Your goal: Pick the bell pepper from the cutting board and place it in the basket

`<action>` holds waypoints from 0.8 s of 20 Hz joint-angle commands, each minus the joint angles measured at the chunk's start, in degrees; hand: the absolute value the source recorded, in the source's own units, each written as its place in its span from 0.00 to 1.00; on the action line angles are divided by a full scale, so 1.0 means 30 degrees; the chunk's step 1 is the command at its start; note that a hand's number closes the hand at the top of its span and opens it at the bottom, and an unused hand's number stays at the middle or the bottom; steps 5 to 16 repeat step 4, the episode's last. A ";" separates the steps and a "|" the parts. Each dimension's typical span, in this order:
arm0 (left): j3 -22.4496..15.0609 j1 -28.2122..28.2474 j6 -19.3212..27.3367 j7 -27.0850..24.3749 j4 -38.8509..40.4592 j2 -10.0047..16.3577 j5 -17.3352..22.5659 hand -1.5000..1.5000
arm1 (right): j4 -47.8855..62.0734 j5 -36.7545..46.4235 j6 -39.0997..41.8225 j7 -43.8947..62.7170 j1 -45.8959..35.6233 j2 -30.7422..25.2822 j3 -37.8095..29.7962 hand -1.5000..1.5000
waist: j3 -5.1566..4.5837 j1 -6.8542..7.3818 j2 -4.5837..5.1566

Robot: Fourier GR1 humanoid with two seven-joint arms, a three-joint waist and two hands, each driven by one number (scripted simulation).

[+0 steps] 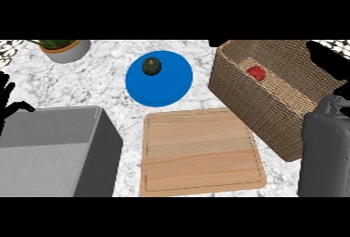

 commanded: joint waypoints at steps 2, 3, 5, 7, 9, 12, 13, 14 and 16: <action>-0.1400 0.1368 -0.0375 0.0404 0.0539 -0.1460 0.0204 0.50 | -0.4763 -0.2345 0.2230 -0.0012 0.4088 0.0541 0.0744 0.00 | -0.0451 -0.0387 0.0263; -0.1450 0.0506 -0.0022 0.0657 0.0536 -0.1601 0.0052 0.50 | -0.5412 -0.2676 0.3048 0.0241 0.4443 0.0563 0.1543 0.00 | -0.0464 -0.0952 0.0285; -0.1492 0.0764 0.0023 0.0523 0.0272 -0.1552 -0.0035 0.50 | -0.6342 -0.2851 0.2796 0.0382 0.5785 0.0567 0.1935 0.00 | -0.0448 -0.0532 0.0301; -0.1492 0.0764 0.0023 0.0523 0.0272 -0.1552 -0.0035 0.50 | -0.6342 -0.2851 0.2796 0.0382 0.5785 0.0567 0.1935 0.00 | -0.0448 -0.0532 0.0301; -0.1492 0.0764 0.0023 0.0523 0.0272 -0.1552 -0.0035 0.50 | -0.6342 -0.2851 0.2796 0.0382 0.5785 0.0567 0.1935 0.00 | -0.0448 -0.0532 0.0301; -0.1492 0.0764 0.0023 0.0523 0.0272 -0.1552 -0.0035 0.50 | -0.6342 -0.2851 0.2796 0.0382 0.5785 0.0567 0.1935 0.00 | -0.0448 -0.0532 0.0301; -0.1492 0.0764 0.0023 0.0523 0.0272 -0.1552 -0.0035 0.50 | -0.6342 -0.2851 0.2796 0.0382 0.5785 0.0567 0.1935 0.00 | -0.0448 -0.0532 0.0301; -0.1492 0.0764 0.0023 0.0523 0.0272 -0.1552 -0.0035 0.50 | -0.6342 -0.2851 0.2796 0.0382 0.5785 0.0567 0.1935 0.00 | -0.0448 -0.0532 0.0301; -0.1492 0.0764 0.0023 0.0523 0.0272 -0.1552 -0.0035 0.50 | -0.6342 -0.2851 0.2796 0.0382 0.5785 0.0567 0.1935 0.00 | -0.0448 -0.0532 0.0301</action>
